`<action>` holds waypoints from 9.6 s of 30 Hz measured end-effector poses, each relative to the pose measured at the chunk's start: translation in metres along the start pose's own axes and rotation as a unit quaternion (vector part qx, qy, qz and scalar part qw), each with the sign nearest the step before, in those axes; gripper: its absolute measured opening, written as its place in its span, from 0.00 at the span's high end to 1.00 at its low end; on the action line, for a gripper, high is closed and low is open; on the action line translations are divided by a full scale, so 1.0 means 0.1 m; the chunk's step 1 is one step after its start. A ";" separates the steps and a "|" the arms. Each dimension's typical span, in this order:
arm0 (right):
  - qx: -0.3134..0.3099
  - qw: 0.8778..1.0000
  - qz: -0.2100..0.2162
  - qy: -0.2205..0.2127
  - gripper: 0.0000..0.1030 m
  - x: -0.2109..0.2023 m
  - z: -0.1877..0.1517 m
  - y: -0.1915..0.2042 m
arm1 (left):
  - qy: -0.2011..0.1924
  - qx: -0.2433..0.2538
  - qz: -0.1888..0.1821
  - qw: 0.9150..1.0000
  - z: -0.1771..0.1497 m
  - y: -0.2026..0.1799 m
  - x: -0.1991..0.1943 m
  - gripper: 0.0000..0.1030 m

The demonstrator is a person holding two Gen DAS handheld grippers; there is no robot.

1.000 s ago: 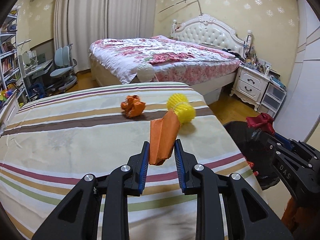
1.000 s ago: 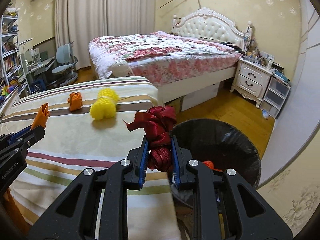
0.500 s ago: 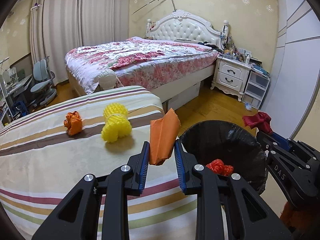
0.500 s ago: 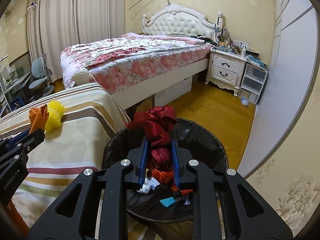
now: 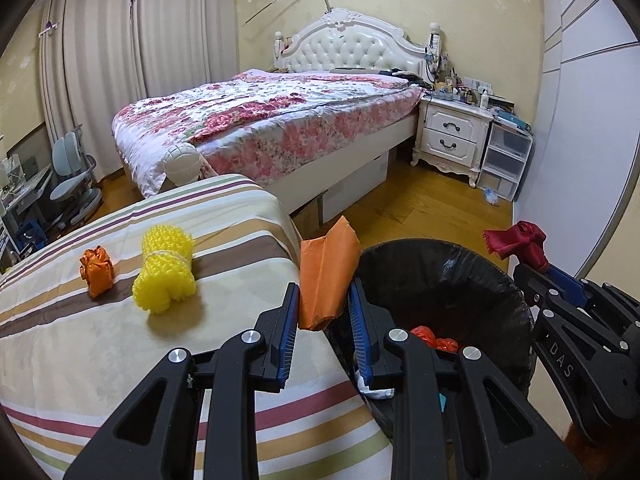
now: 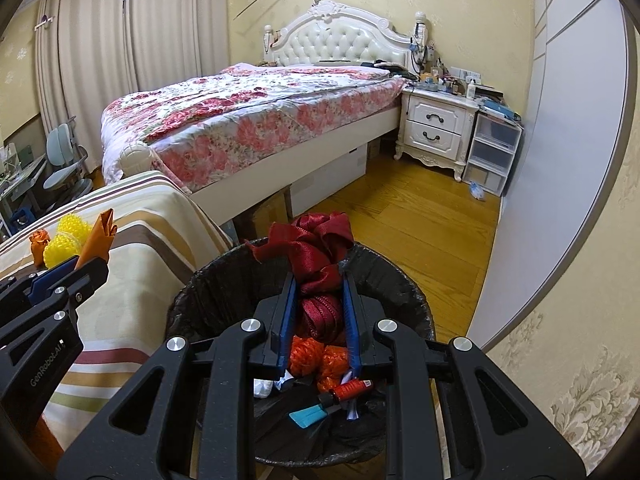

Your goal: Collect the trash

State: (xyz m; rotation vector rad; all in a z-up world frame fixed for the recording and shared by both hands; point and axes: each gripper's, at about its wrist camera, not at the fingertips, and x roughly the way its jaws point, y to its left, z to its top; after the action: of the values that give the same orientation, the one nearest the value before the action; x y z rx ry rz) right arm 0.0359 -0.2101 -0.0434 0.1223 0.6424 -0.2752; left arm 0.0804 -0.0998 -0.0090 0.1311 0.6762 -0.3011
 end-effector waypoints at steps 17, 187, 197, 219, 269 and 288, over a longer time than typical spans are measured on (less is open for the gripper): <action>0.014 1.000 -0.010 0.021 0.79 0.20 0.01 -0.14 | 0.019 0.015 -0.005 1.000 0.05 -0.23 0.19 0.73; -0.086 0.988 0.131 0.008 0.62 -0.67 -0.15 1.30 | 0.012 -0.109 0.088 0.990 -0.53 1.30 -0.74 0.53; -0.051 0.997 0.061 -0.011 0.62 -0.64 -0.19 0.70 | -0.006 -0.067 0.044 0.997 -0.40 0.72 -0.63 0.53; 0.000 1.000 0.008 -0.007 0.62 -0.18 0.00 0.02 | -0.007 0.006 0.011 1.000 -0.02 -0.04 -0.02 0.53; -0.005 0.998 -0.016 -0.054 0.22 -0.89 -0.04 0.19 | -0.035 -0.031 0.057 0.997 -0.18 0.42 -0.72 0.19; -0.018 0.996 0.007 -0.083 0.21 -1.45 -0.26 0.38 | -0.059 -0.050 0.079 0.994 -0.47 0.60 -1.28 0.18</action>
State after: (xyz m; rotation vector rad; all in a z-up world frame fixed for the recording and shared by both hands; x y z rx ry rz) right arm -0.0788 -0.1370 0.0253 0.0687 0.4812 -0.2575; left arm -0.0232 -0.0035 0.0366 0.0693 0.5586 -0.1211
